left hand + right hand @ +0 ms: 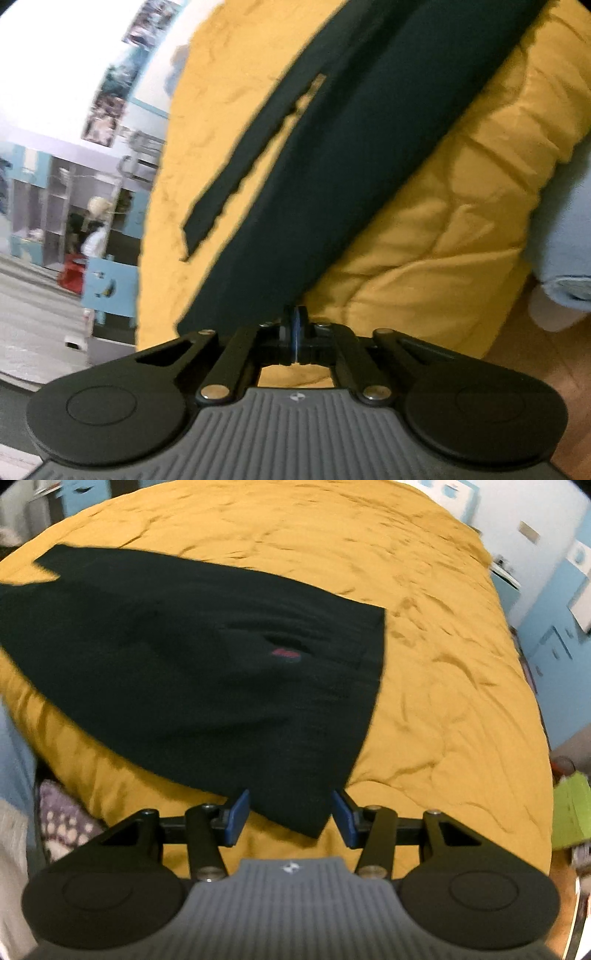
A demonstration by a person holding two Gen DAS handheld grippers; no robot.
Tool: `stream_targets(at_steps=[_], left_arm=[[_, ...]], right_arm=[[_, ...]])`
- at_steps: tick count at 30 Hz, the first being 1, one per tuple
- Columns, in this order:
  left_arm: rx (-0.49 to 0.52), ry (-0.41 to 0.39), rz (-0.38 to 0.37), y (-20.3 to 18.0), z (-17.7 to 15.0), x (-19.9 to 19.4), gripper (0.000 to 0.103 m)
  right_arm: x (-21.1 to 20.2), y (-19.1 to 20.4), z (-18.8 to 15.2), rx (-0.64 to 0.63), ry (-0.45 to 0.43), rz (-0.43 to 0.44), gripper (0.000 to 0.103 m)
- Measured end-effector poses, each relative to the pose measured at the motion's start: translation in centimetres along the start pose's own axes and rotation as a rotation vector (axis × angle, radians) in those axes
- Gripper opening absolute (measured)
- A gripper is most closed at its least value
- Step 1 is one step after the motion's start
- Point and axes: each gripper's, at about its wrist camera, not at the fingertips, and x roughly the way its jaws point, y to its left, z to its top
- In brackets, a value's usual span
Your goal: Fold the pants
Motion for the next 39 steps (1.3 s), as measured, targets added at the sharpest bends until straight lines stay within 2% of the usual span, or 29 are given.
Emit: stream_targets(at_steps=[2, 5, 7, 9, 16, 18, 21, 24, 26, 28, 30, 33, 35, 39], left_arm=[[0.003, -0.01, 0.015, 0.3, 0.0, 0.0, 0.014], [0.072, -0.001, 0.058, 0.1, -0.2, 0.6, 0.029], [0.099, 0.004, 0.077, 0.1, -0.4, 1.2, 0.032], [0.101, 0.015, 0.091, 0.4, -0.7, 1.8, 0.041], [0.145, 0.024, 0.121, 0.2, -1.1, 2.7, 0.052], [0.154, 0.029, 0.138, 0.2, -1.2, 3.0, 0.057], [0.153, 0.056, 0.163, 0.5, -1.1, 3.8, 0.058], [0.152, 0.069, 0.171, 0.8, -1.0, 4.5, 0.058], [0.161, 0.077, 0.171, 0.6, -0.8, 4.8, 0.058], [0.155, 0.091, 0.163, 0.5, -0.5, 5.1, 0.052], [0.093, 0.106, 0.129, 1.1, 0.0, 5.2, 0.017], [-0.103, 0.107, 0.126, 3.2, 0.6, 4.9, 0.002], [-0.236, 0.095, 0.127, 5.1, 1.3, 4.4, 0.001], [-0.413, 0.066, 0.137, 9.0, 3.4, 3.3, 0.001]], right_arm=[[0.0, 0.7, -0.2, -0.067, 0.009, 0.005, 0.046], [0.1, 1.7, -0.6, -0.165, 0.021, -0.002, 0.045], [0.4, 2.6, -0.9, -0.236, 0.026, -0.024, 0.044], [0.8, 3.2, -1.3, -0.308, 0.026, -0.047, 0.041], [2.4, 6.1, -1.7, -0.593, 0.009, -0.117, 0.033], [2.9, 6.2, -1.6, -0.62, 0.005, -0.123, 0.026], [3.7, 6.1, -1.8, -0.638, 0.013, -0.14, 0.012], [3.3, 5.8, -1.4, -0.606, -0.024, -0.136, 0.0], [2.3, 5.2, -0.9, -0.566, -0.066, -0.135, 0.0], [1.0, 4.2, -0.3, -0.507, -0.122, -0.139, 0.0], [-0.2, 2.9, 0.5, -0.438, -0.167, -0.141, 0.0], [-1.1, 1.8, 1.9, -0.387, -0.212, -0.14, 0.0], [-1.5, 1.4, 2.9, -0.371, -0.236, -0.134, 0.0], [-2.5, 0.4, 4.8, -0.331, -0.278, -0.121, 0.0]])
